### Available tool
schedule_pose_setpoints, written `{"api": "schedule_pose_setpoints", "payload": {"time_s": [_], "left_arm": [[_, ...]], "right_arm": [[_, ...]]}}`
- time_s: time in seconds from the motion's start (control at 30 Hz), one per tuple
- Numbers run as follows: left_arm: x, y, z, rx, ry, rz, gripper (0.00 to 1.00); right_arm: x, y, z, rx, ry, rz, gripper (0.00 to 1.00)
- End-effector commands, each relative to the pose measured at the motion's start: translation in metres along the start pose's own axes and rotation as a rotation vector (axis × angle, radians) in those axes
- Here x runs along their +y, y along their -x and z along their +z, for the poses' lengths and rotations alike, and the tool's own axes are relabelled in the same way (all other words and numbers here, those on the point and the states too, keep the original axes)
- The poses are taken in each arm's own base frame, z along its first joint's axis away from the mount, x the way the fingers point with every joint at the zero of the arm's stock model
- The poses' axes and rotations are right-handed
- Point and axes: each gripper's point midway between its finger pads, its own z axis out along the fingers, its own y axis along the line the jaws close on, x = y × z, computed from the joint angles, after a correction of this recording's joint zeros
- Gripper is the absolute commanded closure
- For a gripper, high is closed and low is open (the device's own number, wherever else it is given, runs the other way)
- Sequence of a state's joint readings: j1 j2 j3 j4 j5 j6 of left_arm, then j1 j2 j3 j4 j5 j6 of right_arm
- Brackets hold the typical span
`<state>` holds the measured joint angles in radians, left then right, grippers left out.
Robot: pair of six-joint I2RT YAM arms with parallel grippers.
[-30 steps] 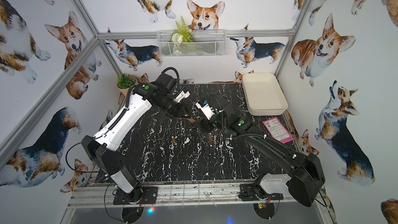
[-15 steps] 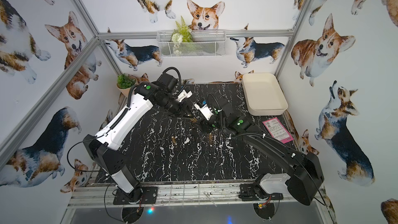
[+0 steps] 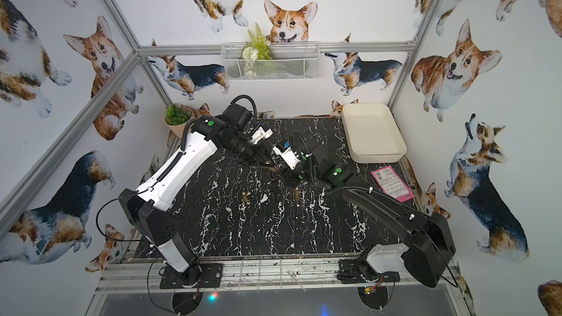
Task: Open the lipstick cap
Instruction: Open the cover of the lipstick.
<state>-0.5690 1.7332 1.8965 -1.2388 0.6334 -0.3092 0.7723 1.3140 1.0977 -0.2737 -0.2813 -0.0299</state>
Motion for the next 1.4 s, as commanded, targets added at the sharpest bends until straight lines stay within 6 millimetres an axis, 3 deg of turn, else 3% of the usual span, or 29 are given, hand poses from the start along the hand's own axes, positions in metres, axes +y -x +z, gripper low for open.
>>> {"api": "schedule_pose_setpoints", "payload": {"time_s": [0.0,0.5,0.53,0.6,0.73,0.83,0.97,1.37], "left_arm": [[-0.005,0.002,-0.001,-0.002,-0.020,0.012,0.98],[-0.001,0.004,0.002,0.002,-0.010,0.012,1.00],[-0.002,0.005,0.002,0.001,-0.009,0.013,1.00],[-0.001,0.006,0.002,0.001,-0.006,0.013,1.00],[0.001,0.005,0.004,0.005,0.001,0.012,1.00],[0.003,0.006,0.004,0.003,0.008,0.013,1.00],[0.005,0.007,0.002,-0.005,0.021,0.010,1.00],[0.026,0.028,-0.032,-0.119,0.037,-0.040,1.00]], "right_arm": [[0.004,0.000,0.000,0.010,0.019,-0.018,0.49],[0.008,-0.003,0.002,0.021,0.038,-0.015,0.63],[0.009,-0.003,0.002,0.022,0.042,-0.013,0.66],[0.010,-0.004,0.002,0.027,0.045,-0.013,0.84],[0.010,-0.006,0.001,0.022,0.042,-0.015,0.89],[0.012,-0.007,-0.001,0.023,0.041,-0.015,1.00],[0.012,-0.009,-0.003,0.021,0.040,-0.012,1.00],[0.020,-0.028,-0.009,0.040,0.044,0.009,1.00]]}}
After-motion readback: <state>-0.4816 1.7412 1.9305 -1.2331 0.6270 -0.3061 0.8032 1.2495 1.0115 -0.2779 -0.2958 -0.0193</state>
